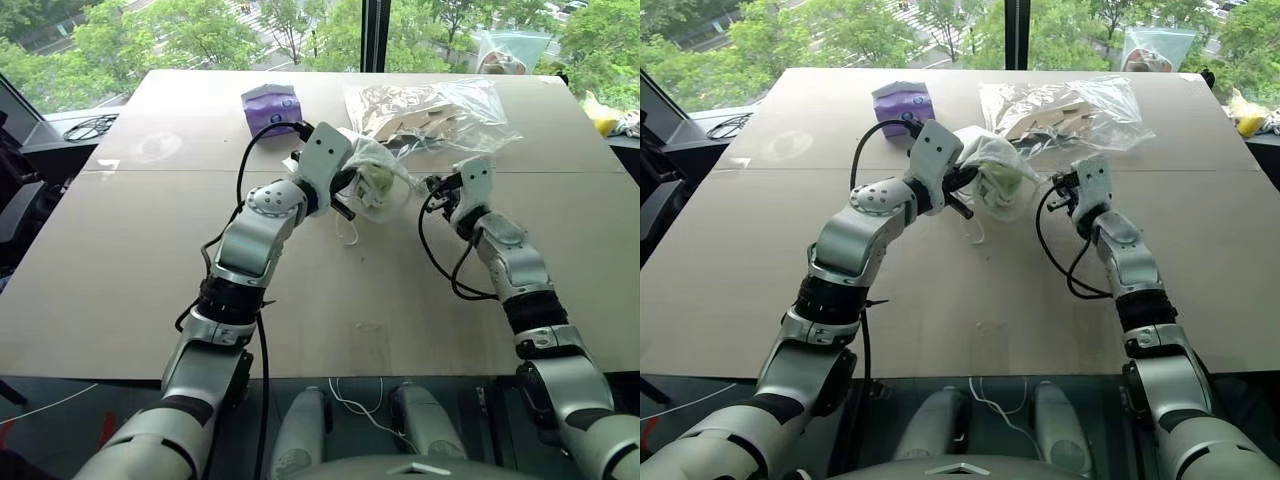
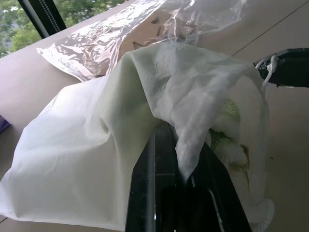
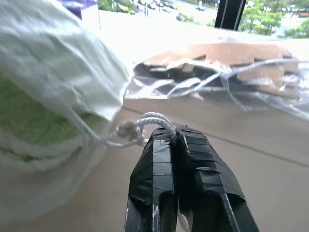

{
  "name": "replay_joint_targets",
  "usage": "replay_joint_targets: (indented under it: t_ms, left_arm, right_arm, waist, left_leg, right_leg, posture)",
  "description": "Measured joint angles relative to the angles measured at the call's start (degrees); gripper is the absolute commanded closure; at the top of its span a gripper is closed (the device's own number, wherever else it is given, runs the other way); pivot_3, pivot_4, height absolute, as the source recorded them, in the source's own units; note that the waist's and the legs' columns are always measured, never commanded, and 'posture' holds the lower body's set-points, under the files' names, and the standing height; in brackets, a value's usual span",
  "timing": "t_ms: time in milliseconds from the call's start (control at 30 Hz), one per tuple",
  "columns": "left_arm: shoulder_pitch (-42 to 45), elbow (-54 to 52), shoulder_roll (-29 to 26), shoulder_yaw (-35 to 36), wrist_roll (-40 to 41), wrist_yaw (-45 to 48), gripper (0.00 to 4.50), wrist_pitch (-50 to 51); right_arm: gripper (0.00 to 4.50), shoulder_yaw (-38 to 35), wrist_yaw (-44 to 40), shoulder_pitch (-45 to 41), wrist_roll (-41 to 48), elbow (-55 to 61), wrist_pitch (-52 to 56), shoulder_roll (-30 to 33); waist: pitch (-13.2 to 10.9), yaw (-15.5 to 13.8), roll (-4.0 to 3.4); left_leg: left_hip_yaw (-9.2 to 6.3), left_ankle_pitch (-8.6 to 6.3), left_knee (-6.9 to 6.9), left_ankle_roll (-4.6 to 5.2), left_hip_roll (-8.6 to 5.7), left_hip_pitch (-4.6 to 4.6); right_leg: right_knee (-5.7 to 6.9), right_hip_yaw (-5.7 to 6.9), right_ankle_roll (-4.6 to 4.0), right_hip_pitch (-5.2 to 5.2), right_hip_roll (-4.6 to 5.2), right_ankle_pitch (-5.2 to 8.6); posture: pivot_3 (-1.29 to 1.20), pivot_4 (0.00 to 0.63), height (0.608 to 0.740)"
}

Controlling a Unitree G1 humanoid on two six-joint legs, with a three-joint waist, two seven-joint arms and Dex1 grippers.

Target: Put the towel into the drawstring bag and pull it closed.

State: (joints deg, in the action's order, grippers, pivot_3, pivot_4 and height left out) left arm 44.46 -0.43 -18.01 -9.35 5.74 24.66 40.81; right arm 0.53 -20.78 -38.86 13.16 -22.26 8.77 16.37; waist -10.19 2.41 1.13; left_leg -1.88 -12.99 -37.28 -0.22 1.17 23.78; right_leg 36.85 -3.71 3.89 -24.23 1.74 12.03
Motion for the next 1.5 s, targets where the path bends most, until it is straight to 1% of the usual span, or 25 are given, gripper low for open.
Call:
replay_joint_targets:
  t_ms: [67,167,200,267,333,400,533,567,633,667,700,767,833,967,1033,1133,1333,1400,1433,1500]
  left_arm:
    - [-0.07,-0.08,0.25,0.47,0.33,0.04,4.5,0.02]
    - [-0.54,-0.54,1.16,3.57,3.52,1.05,3.62,0.57]
    - [-0.76,-1.33,1.13,4.48,4.7,2.0,3.21,0.84]
    - [-1.57,-3.32,0.09,4.56,5.55,3.7,2.24,0.32]
    - [-2.78,-4.46,-0.97,4.67,5.76,4.42,1.32,-0.11]
    - [-6.02,-6.44,-3.26,4.93,6.52,6.64,1.32,-0.26]
    - [-17.45,-12.29,-11.05,4.48,9.72,14.55,1.32,-0.09]
    - [-21.86,-13.87,-13.68,3.61,10.08,17.17,1.32,-0.38]
    - [-24.18,-13.91,-14.36,2.14,8.9,17.33,1.32,-1.94]
    - [-25.1,-13.55,-14.04,1.39,7.48,16.29,1.32,-3.42]
    - [-25.39,-11.72,-12.22,0.95,5.43,13.52,1.32,-5.67]
    - [-26.11,-7.91,-6.38,1.74,2.27,6.4,1.32,-10.22]
    - [-28.4,-5.58,-2.78,1.06,-1.2,0.6,1.32,-16.0]
    - [-30.24,-2.16,-2.12,-3.57,-10.72,-6.32,1.32,-30.45]
    - [-29.71,0.02,-1.86,-4.66,-13.45,-8.06,1.32,-34.25]
    - [-26.66,5.5,0.02,-4.94,-15.81,-10.15,1.32,-37.76]
    - [-22.26,11.77,2.76,-4.69,-17.6,-12.06,1.32,-39.52]
    - [-21.88,12.61,3.62,-4.47,-17.59,-12.05,1.81,-39.94]
    - [-21.84,12.86,3.87,-4.49,-17.57,-11.96,1.9,-40.05]
    - [-21.8,13.14,4.84,-4.0,-17.39,-11.93,2.77,-40.06]
  right_arm:
    - [4.42,-1.01,0.43,-0.23,0.75,3.04,2.09,-0.02]
    - [4.5,-2.87,1.97,-0.63,3.61,10.91,9.38,-0.18]
    - [4.5,-3.51,2.63,-1.21,4.56,13.28,11.94,-0.4]
    - [4.5,-4.17,3.84,-2.44,5.89,17.13,16.11,-0.65]
    - [4.5,-4.37,4.49,-2.84,6.44,19.11,18.31,-0.75]
    - [4.5,-4.44,5.19,-2.83,6.54,19.83,20.31,-0.88]
    - [4.5,-5.23,6.21,-2.59,6.58,20.04,22.7,-1.23]
    - [4.5,-5.49,6.33,-2.51,6.62,20.26,23.19,-1.77]
    - [4.5,-5.52,6.42,-2.51,6.64,20.27,23.52,-2.33]
    - [4.5,-5.48,6.44,-2.51,6.67,20.34,23.57,-2.85]
    - [4.5,-5.38,6.45,-2.51,6.67,20.42,23.64,-3.48]
    - [4.5,-5.03,6.45,-2.51,6.67,20.87,23.88,-4.16]
    - [4.5,-4.83,6.44,-2.5,6.62,21.34,24.2,-4.67]
    - [4.5,-4.87,6.91,-1.83,6.43,21.5,24.98,-5.3]
    - [4.5,-4.73,6.99,-1.48,6.39,21.68,25.22,-5.59]
    - [4.5,-4.12,7.0,-1.44,6.22,21.92,25.97,-5.83]
    - [4.5,-3.68,7.06,-1.4,6.07,22.33,26.25,-6.13]
    - [4.5,-3.68,7.19,-1.38,6.01,22.38,26.25,-6.13]
    - [4.5,-3.66,7.22,-1.36,5.96,22.4,26.25,-6.15]
    - [4.5,-3.66,7.23,-1.01,5.86,22.47,26.25,-6.15]
  waist:
    - [0.0,-0.03,0.0]
    - [0.0,-0.02,0.0]
    - [0.0,0.04,0.0]
    - [0.0,0.04,-0.01]
    - [0.01,-0.02,-0.01]
    - [0.01,0.1,-0.02]
    - [0.0,0.16,-0.03]
    - [0.0,0.13,-0.03]
    - [-0.01,-0.09,-0.04]
    - [-0.01,-0.34,-0.04]
    - [-0.01,-0.56,-0.04]
    - [0.0,-0.66,-0.03]
    - [0.01,-0.45,-0.01]
    - [0.08,-0.63,-0.13]
    - [0.09,-0.68,-0.15]
    - [0.1,-0.76,-0.15]
    - [0.1,-0.39,-0.15]
    - [0.11,-0.35,-0.15]
    - [0.11,-0.37,-0.15]
    - [0.11,-0.4,-0.15]
  left_leg:
    - [0.0,0.0,-0.01,0.0,0.0,0.0]
    - [-0.01,0.0,-0.01,0.0,0.01,0.0]
    - [0.0,0.0,-0.01,0.0,0.01,0.0]
    - [-0.01,0.0,0.01,0.0,0.01,-0.02]
    - [0.0,0.0,0.01,0.0,0.01,-0.03]
    - [0.03,0.0,0.02,0.0,0.01,-0.04]
    - [0.06,0.0,0.08,0.0,0.03,0.01]
    - [0.06,0.0,0.09,0.0,0.04,0.0]
    - [0.05,0.0,0.08,0.0,0.03,0.0]
    - [0.04,0.0,0.05,0.0,0.03,0.01]
    - [0.04,0.0,-0.02,0.01,0.02,0.0]
    - [0.05,0.0,-0.11,0.01,0.0,0.0]
    - [0.08,0.0,-0.11,0.01,0.0,-0.02]
    - [0.01,0.0,-0.03,0.01,0.01,-0.09]
    - [0.02,0.01,-0.07,0.01,0.0,-0.09]
    - [0.05,0.03,-0.2,0.03,-0.02,-0.11]
    - [0.01,0.03,-0.16,0.04,-0.02,-0.12]
    - [0.0,0.03,-0.13,0.03,-0.02,-0.11]
    - [0.0,0.03,-0.12,0.03,-0.02,-0.11]
    - [0.0,0.03,-0.12,0.03,-0.02,-0.1]
  right_leg:
    - [0.01,0.0,0.0,0.0,0.0,0.0]
    - [0.02,0.01,0.0,0.0,0.0,0.0]
    - [0.02,0.0,-0.01,-0.01,0.0,0.0]
    - [0.03,0.01,-0.01,-0.01,-0.01,0.0]
    - [0.03,0.01,-0.01,0.0,0.0,0.0]
    - [0.03,-0.02,-0.01,0.0,0.0,0.0]
    - [0.03,-0.03,-0.03,-0.09,-0.01,0.01]
    - [0.03,-0.04,-0.03,-0.09,0.0,0.01]
    - [0.03,-0.02,-0.03,-0.09,0.01,0.01]
    - [0.03,-0.01,-0.02,-0.08,0.01,0.01]
    - [0.03,0.0,-0.02,-0.04,0.03,0.01]
    - [0.02,0.0,-0.01,0.02,0.06,0.0]
    - [0.0,-0.02,-0.01,0.02,0.07,-0.01]
    - [0.12,0.03,-0.04,0.02,0.04,-0.01]
    - [0.14,0.03,-0.04,0.03,0.04,-0.02]
    - [0.14,0.02,-0.03,0.1,0.05,-0.02]
    - [0.15,0.04,-0.02,0.11,0.03,-0.03]
    - [0.15,0.04,-0.03,0.1,0.03,-0.03]
    - [0.15,0.04,-0.03,0.1,0.04,-0.03]
    - [0.14,0.04,-0.03,0.1,0.05,-0.03]
  posture:
    - [0.0,0.15,0.74]
    - [0.0,0.15,0.74]
    - [0.0,0.15,0.74]
    - [0.0,0.15,0.74]
    - [0.0,0.15,0.74]
    - [0.0,0.15,0.74]
    - [0.0,0.15,0.74]
    - [0.0,0.15,0.74]
    - [0.0,0.15,0.74]
    - [0.0,0.15,0.74]
    - [0.0,0.15,0.74]
    - [0.0,0.15,0.74]
    - [0.0,0.15,0.74]
    - [0.0,0.15,0.74]
    - [0.0,0.15,0.74]
    - [0.0,0.15,0.74]
    - [0.0,0.15,0.74]
    - [0.0,0.15,0.74]
    - [0.0,0.15,0.74]
    - [0.0,0.15,0.74]
